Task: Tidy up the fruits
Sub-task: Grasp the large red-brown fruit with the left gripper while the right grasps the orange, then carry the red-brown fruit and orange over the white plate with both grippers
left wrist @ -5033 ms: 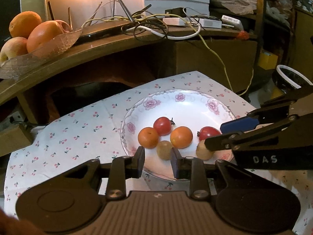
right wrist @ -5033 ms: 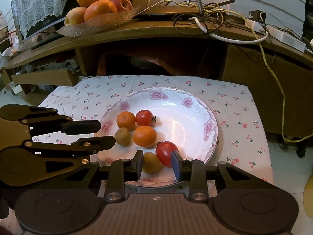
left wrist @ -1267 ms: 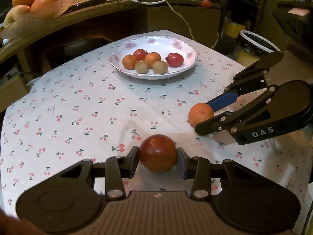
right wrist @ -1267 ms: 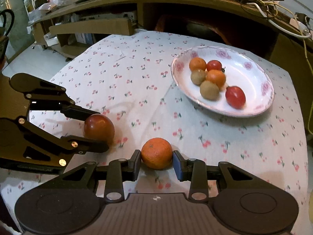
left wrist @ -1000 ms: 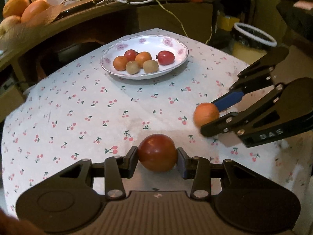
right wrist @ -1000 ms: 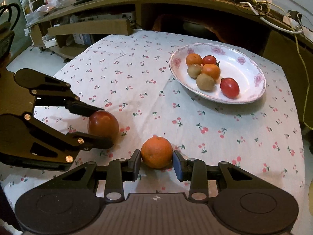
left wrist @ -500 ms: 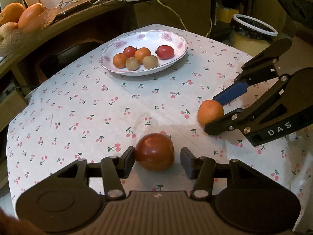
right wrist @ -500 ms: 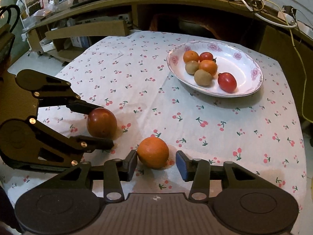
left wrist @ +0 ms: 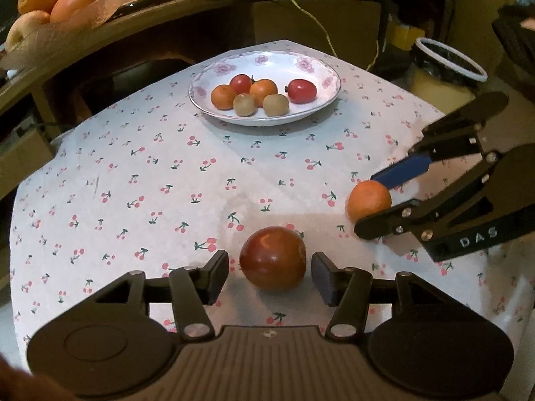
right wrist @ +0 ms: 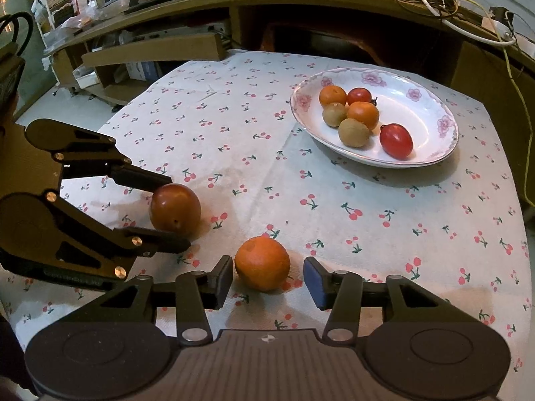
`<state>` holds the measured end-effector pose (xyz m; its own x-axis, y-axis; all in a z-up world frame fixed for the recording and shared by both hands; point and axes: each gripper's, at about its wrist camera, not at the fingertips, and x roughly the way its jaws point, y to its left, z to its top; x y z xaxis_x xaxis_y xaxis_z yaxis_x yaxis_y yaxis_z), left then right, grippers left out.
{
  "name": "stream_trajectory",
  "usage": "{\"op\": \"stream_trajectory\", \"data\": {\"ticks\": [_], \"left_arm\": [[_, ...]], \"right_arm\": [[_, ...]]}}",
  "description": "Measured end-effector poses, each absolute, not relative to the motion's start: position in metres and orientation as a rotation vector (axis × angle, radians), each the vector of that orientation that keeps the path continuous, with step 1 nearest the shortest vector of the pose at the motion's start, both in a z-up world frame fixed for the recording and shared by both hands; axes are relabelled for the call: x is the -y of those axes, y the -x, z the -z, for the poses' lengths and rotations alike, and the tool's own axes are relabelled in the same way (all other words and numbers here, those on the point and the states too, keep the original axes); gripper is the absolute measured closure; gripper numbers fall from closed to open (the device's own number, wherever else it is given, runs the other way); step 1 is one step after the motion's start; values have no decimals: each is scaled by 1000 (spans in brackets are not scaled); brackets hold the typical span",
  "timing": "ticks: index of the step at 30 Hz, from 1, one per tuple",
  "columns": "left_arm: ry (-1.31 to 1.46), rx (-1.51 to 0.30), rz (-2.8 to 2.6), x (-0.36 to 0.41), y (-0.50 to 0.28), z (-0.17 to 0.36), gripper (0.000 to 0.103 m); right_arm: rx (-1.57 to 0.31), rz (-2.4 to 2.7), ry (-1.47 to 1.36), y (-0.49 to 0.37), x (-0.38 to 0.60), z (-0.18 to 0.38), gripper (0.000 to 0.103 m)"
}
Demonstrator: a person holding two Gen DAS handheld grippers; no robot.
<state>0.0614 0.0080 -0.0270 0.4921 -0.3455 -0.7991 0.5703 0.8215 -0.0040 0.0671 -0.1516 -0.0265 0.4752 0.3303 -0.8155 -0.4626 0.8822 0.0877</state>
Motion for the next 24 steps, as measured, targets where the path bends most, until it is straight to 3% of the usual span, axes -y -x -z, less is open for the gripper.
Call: {"op": "stream_trajectory", "data": {"ticks": [6, 11, 24], "left_arm": [[-268, -892, 544, -7, -61, 26, 44], [-232, -912, 535, -7, -62, 29, 56], [-234, -900, 514, 9, -61, 21, 57]], "right_arm": [[-964, -488, 164, -65, 151, 26, 59], [-971, -501, 158, -65, 151, 26, 68], [-954, -463, 138, -65, 162, 19, 70]]}}
